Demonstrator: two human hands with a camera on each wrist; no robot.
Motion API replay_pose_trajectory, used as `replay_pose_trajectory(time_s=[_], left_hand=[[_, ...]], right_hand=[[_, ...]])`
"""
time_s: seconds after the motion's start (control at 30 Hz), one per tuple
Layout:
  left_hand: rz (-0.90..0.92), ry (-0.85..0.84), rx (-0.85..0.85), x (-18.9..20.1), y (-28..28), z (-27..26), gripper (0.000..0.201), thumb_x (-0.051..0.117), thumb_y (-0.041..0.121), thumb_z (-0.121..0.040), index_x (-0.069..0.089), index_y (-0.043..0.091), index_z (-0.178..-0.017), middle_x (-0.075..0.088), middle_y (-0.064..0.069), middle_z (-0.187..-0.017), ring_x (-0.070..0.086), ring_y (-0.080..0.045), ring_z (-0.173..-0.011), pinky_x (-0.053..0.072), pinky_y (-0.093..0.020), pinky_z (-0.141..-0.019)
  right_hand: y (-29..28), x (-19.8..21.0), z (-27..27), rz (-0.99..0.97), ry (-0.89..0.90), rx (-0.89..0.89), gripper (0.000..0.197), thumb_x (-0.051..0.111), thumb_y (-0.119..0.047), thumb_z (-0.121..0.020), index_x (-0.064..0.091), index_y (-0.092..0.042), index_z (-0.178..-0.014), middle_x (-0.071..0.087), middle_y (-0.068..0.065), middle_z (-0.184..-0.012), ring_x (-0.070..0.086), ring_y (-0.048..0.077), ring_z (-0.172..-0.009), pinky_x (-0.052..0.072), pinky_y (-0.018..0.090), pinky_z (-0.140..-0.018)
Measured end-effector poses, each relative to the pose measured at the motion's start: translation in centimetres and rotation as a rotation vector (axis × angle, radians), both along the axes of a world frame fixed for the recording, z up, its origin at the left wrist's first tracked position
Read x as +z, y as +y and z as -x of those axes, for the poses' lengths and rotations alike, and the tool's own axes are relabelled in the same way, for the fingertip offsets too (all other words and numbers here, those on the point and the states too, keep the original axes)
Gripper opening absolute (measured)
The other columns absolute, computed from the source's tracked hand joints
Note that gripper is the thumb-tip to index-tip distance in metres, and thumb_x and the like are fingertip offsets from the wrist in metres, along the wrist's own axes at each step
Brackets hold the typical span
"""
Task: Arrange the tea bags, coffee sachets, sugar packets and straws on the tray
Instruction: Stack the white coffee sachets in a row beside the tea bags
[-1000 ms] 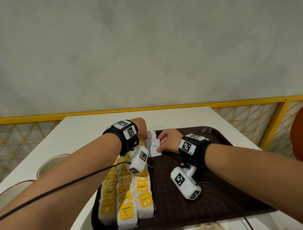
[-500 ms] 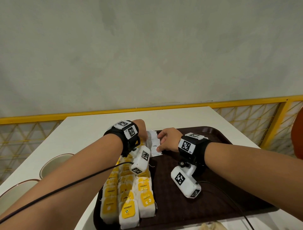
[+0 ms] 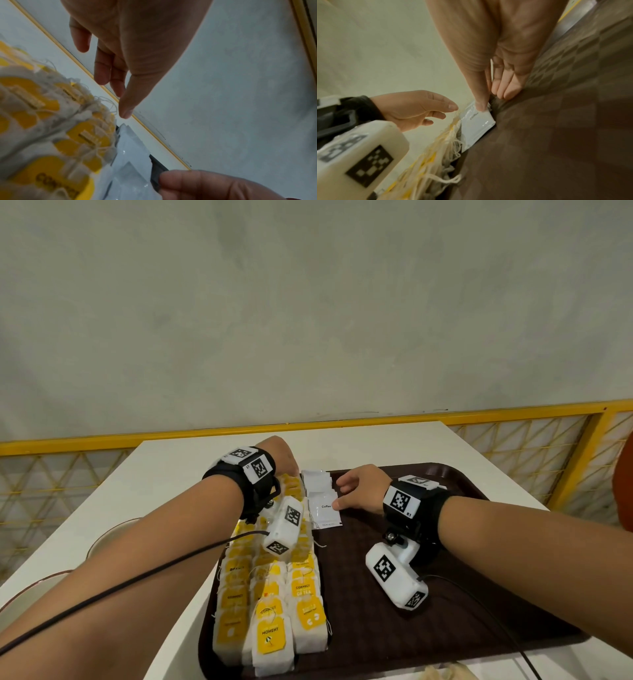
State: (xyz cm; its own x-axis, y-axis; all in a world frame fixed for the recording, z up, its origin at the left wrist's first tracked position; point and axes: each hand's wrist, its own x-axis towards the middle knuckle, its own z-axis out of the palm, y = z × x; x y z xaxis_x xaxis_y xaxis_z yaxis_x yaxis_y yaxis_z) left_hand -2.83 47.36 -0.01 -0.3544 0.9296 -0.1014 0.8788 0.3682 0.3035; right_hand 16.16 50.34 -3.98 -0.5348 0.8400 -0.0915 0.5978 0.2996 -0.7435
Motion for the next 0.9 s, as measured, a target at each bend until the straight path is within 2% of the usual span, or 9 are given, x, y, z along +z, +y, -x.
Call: replay_pose_trajectory(time_s=[0.1, 0.23, 0.43, 0.53, 0.63, 0.77, 0.9], left_hand=[[-0.017, -0.013, 0.014, -0.5, 0.4, -0.2, 0.029, 0.068, 0.025, -0.085, 0.071, 0.006, -0.106, 0.069, -0.008, -0.110, 0.062, -0.023, -0.105, 0.050, -0.035, -0.093], [-0.026, -0.015, 0.003, -0.8, 0.7, -0.6, 0.025, 0.071, 0.026, -0.082, 0.074, 0.009, -0.100, 0.071, -0.006, -0.102, 0.064, -0.022, -0.098, 0.053, -0.035, -0.088], [0.018, 0.084, 0.012, -0.9, 1.0, -1.2, 0.024, 0.072, 0.030, -0.080, 0.074, 0.011, -0.095, 0.072, -0.003, -0.097, 0.067, -0.021, -0.092, 0.055, -0.032, -0.080], [0.028, 0.117, 0.035, -0.9, 0.8, -1.3, 0.025, 0.072, 0.034, -0.078, 0.073, 0.014, -0.094, 0.072, -0.001, -0.095, 0.066, -0.021, -0.089, 0.056, -0.034, -0.082], [0.038, 0.131, 0.049, -0.9, 0.7, -1.3, 0.027, 0.072, 0.036, -0.077, 0.072, 0.015, -0.093, 0.071, 0.000, -0.093, 0.066, -0.021, -0.088, 0.055, -0.036, -0.083], [0.051, 0.143, 0.038, -0.9, 0.6, -1.5, 0.027, 0.072, 0.036, -0.077, 0.072, 0.014, -0.093, 0.071, -0.001, -0.093, 0.066, -0.022, -0.087, 0.056, -0.036, -0.082], [0.062, 0.176, 0.001, -0.9, 0.6, -1.8, 0.027, 0.070, 0.037, -0.080, 0.072, 0.015, -0.096, 0.071, 0.000, -0.096, 0.064, -0.021, -0.092, 0.052, -0.037, -0.089]], right_hand=[[-0.2, 0.0, 0.4, -0.015, -0.019, 0.019, 0.061, 0.082, -0.023, -0.073, 0.059, -0.006, -0.127, 0.065, 0.009, -0.120, 0.063, 0.018, -0.107, 0.047, 0.024, -0.094], [-0.2, 0.1, 0.9, -0.039, -0.066, 0.042, 0.063, 0.083, -0.026, -0.072, 0.059, -0.007, -0.128, 0.066, 0.007, -0.120, 0.063, 0.016, -0.106, 0.048, 0.025, -0.095], [-0.3, -0.1, 0.8, -0.062, -0.067, 0.031, 0.060, 0.083, -0.026, -0.073, 0.060, -0.010, -0.126, 0.067, 0.006, -0.114, 0.063, 0.016, -0.100, 0.049, 0.025, -0.092], [-0.4, -0.2, 0.6, -0.065, -0.054, 0.028, 0.059, 0.083, -0.025, -0.072, 0.060, -0.010, -0.125, 0.067, 0.005, -0.109, 0.060, 0.013, -0.090, 0.048, 0.023, -0.086], [-0.5, -0.2, 0.4, -0.062, -0.042, 0.021, 0.057, 0.084, -0.023, -0.071, 0.061, -0.010, -0.122, 0.063, 0.001, -0.097, 0.058, 0.013, -0.086, 0.044, 0.021, -0.078], [-0.4, -0.1, 0.6, -0.055, -0.020, 0.000, 0.054, 0.085, -0.020, -0.069, 0.063, -0.010, -0.117, 0.061, -0.002, -0.090, 0.060, 0.014, -0.084, 0.050, 0.025, -0.082], [-0.3, 0.0, 0.8, -0.036, -0.006, -0.007, 0.053, 0.086, -0.018, -0.068, 0.063, -0.009, -0.115, 0.064, 0.001, -0.090, 0.063, 0.018, -0.086, 0.054, 0.033, -0.087]])
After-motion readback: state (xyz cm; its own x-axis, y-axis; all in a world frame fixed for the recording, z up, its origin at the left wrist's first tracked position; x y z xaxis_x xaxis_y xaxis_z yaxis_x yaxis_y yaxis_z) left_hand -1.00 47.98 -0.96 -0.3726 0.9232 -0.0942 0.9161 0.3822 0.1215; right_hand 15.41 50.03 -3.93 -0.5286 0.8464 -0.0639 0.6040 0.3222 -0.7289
